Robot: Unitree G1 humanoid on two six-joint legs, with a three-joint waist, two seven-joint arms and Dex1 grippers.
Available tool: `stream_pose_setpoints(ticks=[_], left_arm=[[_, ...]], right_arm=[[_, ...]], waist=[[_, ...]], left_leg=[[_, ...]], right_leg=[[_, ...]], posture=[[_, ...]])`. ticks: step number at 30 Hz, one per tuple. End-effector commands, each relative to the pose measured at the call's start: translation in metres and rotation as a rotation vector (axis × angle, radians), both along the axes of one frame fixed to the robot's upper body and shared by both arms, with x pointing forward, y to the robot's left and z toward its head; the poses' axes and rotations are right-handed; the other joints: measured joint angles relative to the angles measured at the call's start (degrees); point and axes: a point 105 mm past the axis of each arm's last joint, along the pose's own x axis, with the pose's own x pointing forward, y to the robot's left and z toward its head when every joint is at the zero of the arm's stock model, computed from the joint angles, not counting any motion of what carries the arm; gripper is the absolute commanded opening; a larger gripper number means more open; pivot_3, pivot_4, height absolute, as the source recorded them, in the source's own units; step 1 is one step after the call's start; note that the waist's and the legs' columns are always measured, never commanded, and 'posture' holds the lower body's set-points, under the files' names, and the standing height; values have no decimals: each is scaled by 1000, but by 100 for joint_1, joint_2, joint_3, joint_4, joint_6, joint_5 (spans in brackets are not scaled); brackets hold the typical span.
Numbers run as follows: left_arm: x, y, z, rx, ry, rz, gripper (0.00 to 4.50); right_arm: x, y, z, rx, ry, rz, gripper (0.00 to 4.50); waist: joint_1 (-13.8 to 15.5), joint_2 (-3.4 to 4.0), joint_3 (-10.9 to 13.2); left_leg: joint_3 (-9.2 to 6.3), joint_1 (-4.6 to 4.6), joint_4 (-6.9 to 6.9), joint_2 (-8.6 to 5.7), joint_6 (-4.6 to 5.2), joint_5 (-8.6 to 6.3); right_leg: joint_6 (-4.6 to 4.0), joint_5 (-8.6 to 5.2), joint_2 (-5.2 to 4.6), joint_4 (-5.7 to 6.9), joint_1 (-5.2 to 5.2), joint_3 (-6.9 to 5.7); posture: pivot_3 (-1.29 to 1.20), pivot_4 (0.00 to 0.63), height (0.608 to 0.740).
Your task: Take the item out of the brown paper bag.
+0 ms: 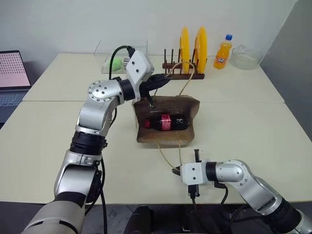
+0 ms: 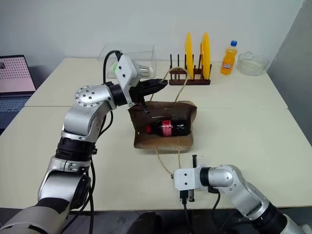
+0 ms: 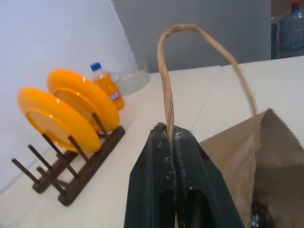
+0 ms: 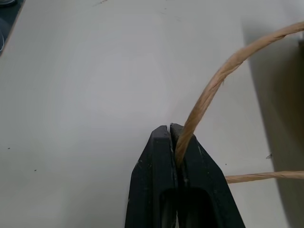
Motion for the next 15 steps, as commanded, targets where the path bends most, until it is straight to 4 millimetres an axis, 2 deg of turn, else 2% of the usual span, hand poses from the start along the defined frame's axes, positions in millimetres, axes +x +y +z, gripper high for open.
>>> stream_pose_setpoints(ticks=[1, 5, 6, 8, 10, 13, 15], left_arm=[[-4, 3, 26, -25, -63, -31, 0], [-11, 2, 31, -39, -42, -103, 0], [-14, 1, 30, -31, -35, -122, 0], [-18, 1, 27, -18, -21, -148, 0], [-25, 0, 22, -5, -2, -178, 0], [-36, -2, 14, 19, 32, -230, 0], [-41, -5, 9, 31, 41, -250, 0]], right_arm=[[-5, 1, -1, -14, -5, 26, 50], [-4, 1, 9, 17, -9, 27, 50], [-4, 1, 13, 31, -11, 22, 213], [-6, -1, 18, 45, 2, 17, 675], [-9, -5, 26, 56, 12, 7, 1352], [-27, -15, 44, 87, 97, 32, 2431], [-32, -24, 61, 134, 163, 2, 2431]], waist=[[0, 0, 0], [0, 0, 0], [-1, 0, 0], [-1, 0, 0], [-1, 0, 0], [1, 0, 0], [3, -1, 1]], left_leg=[[0, 0, 0, 0, -1, 0], [1, 0, 1, 0, -4, 2], [1, -1, 1, 0, -5, 3], [1, -2, 0, 0, -5, 3], [0, -3, 1, 0, -5, 3], [1, -4, 1, 0, -4, 2], [0, -4, 2, -1, -2, 1]], right_leg=[[0, 0, 0, 0, 0, 0], [0, 0, 0, 0, 0, 0], [0, 0, 0, -1, 0, 0], [0, 0, 0, 0, -1, 1], [0, 0, 0, 0, -2, 1], [0, 0, -1, -1, -2, 3], [0, 0, -2, -1, -2, 2]], posture=[[0, 150, 740], [0, 150, 740], [0, 150, 740], [0, 150, 740], [0, 150, 740], [0, 150, 740], [0, 150, 740]])
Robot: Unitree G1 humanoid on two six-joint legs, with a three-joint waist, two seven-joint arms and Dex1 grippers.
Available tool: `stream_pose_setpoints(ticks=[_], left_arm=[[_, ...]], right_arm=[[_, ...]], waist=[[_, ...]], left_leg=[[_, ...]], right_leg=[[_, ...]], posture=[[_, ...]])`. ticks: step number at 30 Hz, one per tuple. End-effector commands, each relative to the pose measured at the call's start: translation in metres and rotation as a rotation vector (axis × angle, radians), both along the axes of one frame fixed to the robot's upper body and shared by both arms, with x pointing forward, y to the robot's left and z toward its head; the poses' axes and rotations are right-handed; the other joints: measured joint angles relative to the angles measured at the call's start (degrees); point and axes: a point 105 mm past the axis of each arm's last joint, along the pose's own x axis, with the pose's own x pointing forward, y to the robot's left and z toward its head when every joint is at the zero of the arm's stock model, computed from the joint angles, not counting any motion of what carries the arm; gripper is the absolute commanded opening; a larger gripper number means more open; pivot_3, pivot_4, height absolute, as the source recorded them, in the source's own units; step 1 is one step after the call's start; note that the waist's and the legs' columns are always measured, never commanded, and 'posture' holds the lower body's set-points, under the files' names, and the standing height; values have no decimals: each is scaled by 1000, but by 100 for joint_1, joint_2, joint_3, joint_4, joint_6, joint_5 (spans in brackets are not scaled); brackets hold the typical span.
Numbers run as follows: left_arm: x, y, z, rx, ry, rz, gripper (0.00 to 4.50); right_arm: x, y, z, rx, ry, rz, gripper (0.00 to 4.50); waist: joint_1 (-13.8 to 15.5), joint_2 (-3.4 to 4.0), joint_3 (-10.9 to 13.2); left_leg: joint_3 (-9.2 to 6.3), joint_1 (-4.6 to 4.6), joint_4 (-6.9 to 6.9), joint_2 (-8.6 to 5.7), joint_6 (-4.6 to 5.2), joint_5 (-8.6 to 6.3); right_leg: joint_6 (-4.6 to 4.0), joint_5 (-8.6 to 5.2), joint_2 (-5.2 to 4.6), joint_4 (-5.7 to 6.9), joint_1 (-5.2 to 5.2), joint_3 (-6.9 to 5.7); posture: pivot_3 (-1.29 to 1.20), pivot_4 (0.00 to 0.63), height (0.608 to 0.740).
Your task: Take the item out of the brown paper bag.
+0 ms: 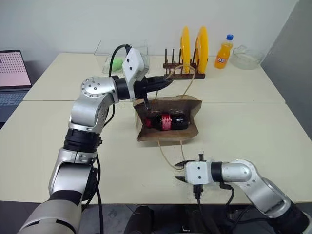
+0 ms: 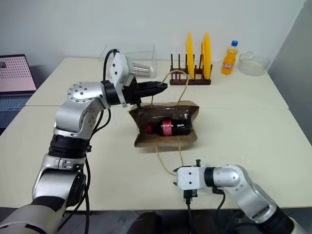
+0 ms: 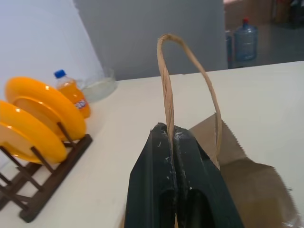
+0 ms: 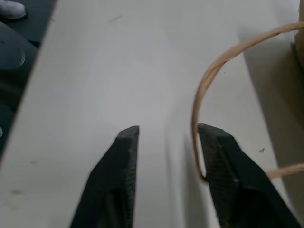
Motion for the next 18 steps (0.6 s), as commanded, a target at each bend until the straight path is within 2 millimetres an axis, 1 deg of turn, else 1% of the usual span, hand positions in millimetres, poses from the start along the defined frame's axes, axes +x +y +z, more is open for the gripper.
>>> stream_pose_setpoints(ticks=[1, 2, 4, 5, 6, 8, 9, 11, 14, 16, 18], left_arm=[[-14, -5, 7, 2, -32, -56, 0], [-15, -5, 6, 4, -29, -62, 0], [-16, -6, 4, 9, -27, -68, 0], [-16, -6, 3, 9, -27, -68, 0], [-16, -6, 2, 14, -29, -70, 0], [-14, -6, 2, 13, -28, -70, 0], [-14, -7, 2, 14, -30, -71, 0], [-13, -7, 2, 16, -32, -73, 0], [-10, -5, 6, 4, -33, -63, 0], [-9, -5, 8, 1, -37, -60, 0], [-8, -4, 9, -2, -40, -58, 0]], right_arm=[[-11, -9, 40, 102, 67, -6, 2431], [-11, -13, 48, 121, 87, -19, 2431], [-8, -20, 77, 216, 129, -46, 2431], [-8, -21, 87, 252, 144, -54, 2431], [-5, -20, 97, 294, 149, -59, 2431], [10, -9, 108, 334, 87, -69, 2431], [21, -1, 109, 329, 65, -87, 2431], [31, 8, 107, 312, 50, -110, 2431], [57, 26, 99, 214, -72, -149, 2431], [76, 36, 94, 127, -167, -195, 2431], [87, 44, 91, 65, -228, -200, 2431]], waist=[[5, -1, 1], [5, -1, 1], [2, -1, 1], [-1, -1, 1], [-3, -1, 1], [-15, -1, 1], [-20, 0, 0], [-19, 0, 0], [-17, 0, 0], [-18, 0, 0], [-17, 0, 0]], left_leg=[[-2, 1, 0, 1, 1, -1], [-2, 0, 2, 0, 5, -3], [-2, 2, 3, 1, 7, -4], [-1, 3, 3, 1, 8, -4], [0, 4, 3, 1, 8, -5], [-1, 7, 1, 3, 9, -5], [-1, 8, 0, 4, 10, -5], [-1, 9, -4, 4, 10, -5], [0, -3, -2, 2, 9, -5], [7, -13, 0, -1, 7, -4], [12, -16, 0, -2, 4, -2]], right_leg=[[0, 0, 0, 0, 1, -1], [0, 1, 0, 1, 1, -1], [0, 1, 0, 3, 2, -2], [0, 2, 0, 4, 3, -2], [-1, 2, 0, 5, 3, -1], [-1, 2, 1, 6, 3, -2], [-1, 2, 2, 6, 3, -1], [-1, 1, 2, 8, 2, -1], [-3, 2, 2, 6, -9, -1], [-25, 15, -1, 6, -18, 5], [-29, 17, -2, 7, -26, 10]], posture=[[0, 150, 740], [0, 150, 740], [0, 150, 740], [0, 150, 740], [0, 150, 740], [0, 150, 740], [0, 150, 740], [0, 150, 740], [0, 150, 740], [0, 150, 740], [0, 150, 740]])
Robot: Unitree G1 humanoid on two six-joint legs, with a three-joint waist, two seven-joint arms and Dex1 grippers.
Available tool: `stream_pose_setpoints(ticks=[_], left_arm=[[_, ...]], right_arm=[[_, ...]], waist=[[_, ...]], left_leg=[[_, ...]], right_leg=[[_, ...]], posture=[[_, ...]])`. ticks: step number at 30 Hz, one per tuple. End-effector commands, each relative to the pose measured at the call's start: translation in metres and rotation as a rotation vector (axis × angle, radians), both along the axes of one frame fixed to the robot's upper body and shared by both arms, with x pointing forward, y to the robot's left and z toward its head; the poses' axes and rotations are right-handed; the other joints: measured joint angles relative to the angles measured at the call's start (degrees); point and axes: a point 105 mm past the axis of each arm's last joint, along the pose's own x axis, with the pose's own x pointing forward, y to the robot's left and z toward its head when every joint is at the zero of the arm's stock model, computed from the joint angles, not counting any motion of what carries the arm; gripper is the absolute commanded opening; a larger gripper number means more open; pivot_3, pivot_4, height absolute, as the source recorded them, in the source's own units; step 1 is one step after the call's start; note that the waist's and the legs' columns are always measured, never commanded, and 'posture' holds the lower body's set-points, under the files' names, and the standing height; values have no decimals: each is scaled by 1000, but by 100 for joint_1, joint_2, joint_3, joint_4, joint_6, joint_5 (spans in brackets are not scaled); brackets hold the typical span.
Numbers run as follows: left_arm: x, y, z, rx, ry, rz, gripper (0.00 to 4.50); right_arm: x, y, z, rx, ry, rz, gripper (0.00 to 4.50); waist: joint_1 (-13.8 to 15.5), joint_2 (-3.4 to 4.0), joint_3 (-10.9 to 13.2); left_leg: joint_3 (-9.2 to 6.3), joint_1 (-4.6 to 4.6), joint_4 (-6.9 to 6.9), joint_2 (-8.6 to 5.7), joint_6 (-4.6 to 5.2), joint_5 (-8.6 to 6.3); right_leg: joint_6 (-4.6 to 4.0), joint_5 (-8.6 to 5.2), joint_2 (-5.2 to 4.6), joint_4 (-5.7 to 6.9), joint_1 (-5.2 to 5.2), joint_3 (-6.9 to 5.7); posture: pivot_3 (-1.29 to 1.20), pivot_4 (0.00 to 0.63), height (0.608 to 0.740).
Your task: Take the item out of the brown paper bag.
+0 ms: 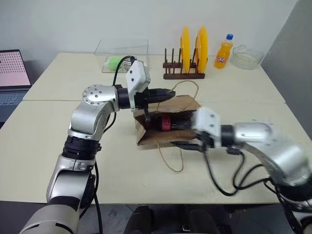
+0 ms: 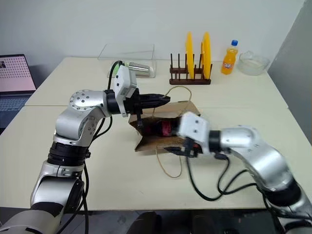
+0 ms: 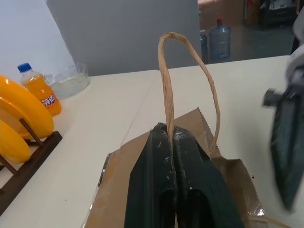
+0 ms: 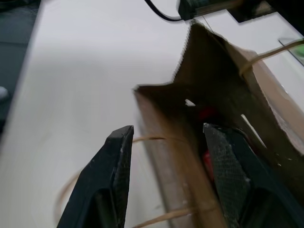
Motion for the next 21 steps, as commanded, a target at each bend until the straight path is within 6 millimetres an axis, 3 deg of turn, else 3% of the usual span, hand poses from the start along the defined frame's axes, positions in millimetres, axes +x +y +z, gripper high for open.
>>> stream_pose_setpoints(ticks=[1, 6, 9, 14, 21], left_arm=[[-2, 0, 17, -22, -61, -9, 0], [0, 0, 17, -26, -67, -4, 0], [0, 0, 18, -31, -69, -3, 0], [1, -1, 20, -38, -75, -4, 0], [0, -2, 21, -43, -80, -6, 0]], right_arm=[[17, 9, 4, -76, -129, -34, 2431], [36, 16, -6, -173, -190, -73, 2431], [49, 14, -10, -239, -276, -118, 3026], [61, 9, -19, -342, -362, -149, 4462], [65, 8, -33, -440, -362, -128, 4462]], waist=[[4, 0, 0], [10, 0, 0], [7, 0, 0], [1, 0, 0], [-6, 0, 0]], left_leg=[[-1, -3, 0, 0, -1, 1], [0, -9, -1, 0, -3, 2], [0, -11, 0, 0, -4, 2], [2, -10, -1, 0, -3, 2], [12, -11, 5, -4, -2, 1]], right_leg=[[-1, 0, 0, 0, -3, -1], [-2, 2, 0, 1, -9, -1], [-3, 2, 0, 2, -11, 0], [-3, 2, 0, 10, -16, 0], [-3, 2, -1, 51, -36, 11]], posture=[[0, 150, 740], [0, 150, 740], [0, 150, 740], [0, 150, 740], [0, 150, 740]])
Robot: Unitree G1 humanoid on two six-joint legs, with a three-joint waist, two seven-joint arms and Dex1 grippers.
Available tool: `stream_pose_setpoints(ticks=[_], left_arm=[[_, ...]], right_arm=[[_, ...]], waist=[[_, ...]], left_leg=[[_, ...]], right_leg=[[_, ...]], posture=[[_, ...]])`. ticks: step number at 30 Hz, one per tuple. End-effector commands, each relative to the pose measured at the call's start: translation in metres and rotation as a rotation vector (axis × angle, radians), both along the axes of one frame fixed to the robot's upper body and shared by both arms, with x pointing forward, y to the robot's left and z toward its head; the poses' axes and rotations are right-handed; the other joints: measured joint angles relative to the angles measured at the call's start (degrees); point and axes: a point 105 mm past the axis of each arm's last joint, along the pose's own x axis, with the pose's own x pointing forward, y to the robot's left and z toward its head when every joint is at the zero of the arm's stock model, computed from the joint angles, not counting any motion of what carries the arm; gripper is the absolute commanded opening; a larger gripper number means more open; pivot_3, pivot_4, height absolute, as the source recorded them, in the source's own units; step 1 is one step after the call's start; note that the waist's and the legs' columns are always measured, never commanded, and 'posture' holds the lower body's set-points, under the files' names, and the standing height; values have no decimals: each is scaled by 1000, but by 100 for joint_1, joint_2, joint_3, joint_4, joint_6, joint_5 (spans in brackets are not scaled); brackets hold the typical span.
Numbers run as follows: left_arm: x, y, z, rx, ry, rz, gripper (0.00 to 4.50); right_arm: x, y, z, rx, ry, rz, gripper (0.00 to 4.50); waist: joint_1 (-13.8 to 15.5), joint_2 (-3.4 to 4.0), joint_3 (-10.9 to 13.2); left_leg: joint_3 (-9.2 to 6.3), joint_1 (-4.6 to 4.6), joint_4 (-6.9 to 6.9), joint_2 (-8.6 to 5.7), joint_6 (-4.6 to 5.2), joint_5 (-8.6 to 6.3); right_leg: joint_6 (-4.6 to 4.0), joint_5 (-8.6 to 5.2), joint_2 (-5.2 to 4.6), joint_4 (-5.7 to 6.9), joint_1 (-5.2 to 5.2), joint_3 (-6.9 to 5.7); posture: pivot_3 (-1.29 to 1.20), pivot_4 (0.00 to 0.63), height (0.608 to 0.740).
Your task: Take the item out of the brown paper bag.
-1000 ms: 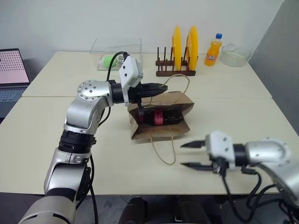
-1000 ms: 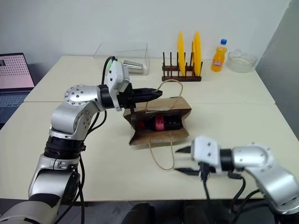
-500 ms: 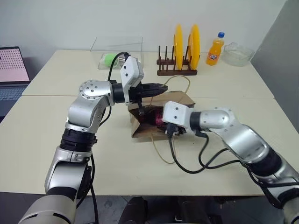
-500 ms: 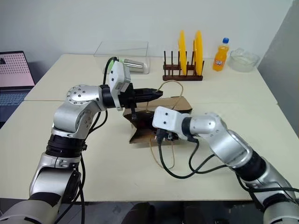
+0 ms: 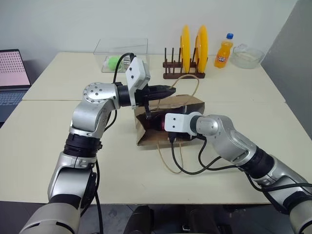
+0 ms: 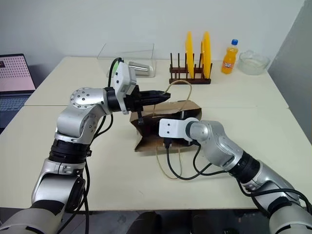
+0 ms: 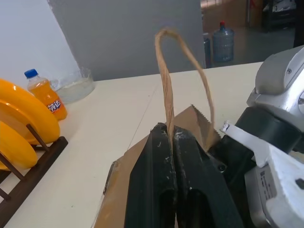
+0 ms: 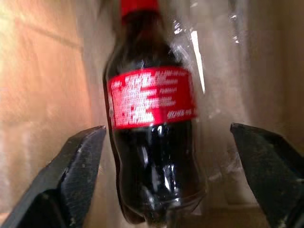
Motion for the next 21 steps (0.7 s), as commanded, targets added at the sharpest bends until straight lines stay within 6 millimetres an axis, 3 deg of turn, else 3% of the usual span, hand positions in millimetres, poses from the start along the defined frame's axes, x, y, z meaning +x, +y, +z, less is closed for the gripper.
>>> stream_pose_setpoints(ticks=[1, 14, 20, 21], left_arm=[[-3, -1, 18, -29, -65, -8, 0], [-3, -4, 20, -35, -70, -10, 0], [-1, -2, 19, -30, -69, 1, 0], [-1, -2, 19, -29, -69, 3, 0]], right_arm=[[2, 4, 7, -39, -41, 28, 4462], [24, 3, -19, -162, 6, 7, 4462], [23, 7, -21, -146, 14, 21, 2996], [24, 7, -20, -144, 7, 23, 2977]], waist=[[-2, 0, 0], [-52, 0, 0], [-72, 0, 0], [-75, 0, 0]], left_leg=[[1, 0, 0, 0, 0, 0], [2, 7, 0, 0, -1, 1], [2, 10, 0, 1, -1, 1], [1, 10, 0, 0, -1, 1]], right_leg=[[0, 0, 0, 4, -2, 1], [-1, -1, 0, 23, -6, 2], [-1, -1, 0, 27, -4, 3], [-1, -1, 0, 27, -5, 3]], posture=[[0, 150, 740], [0, 150, 740], [0, 150, 740], [0, 150, 740]])
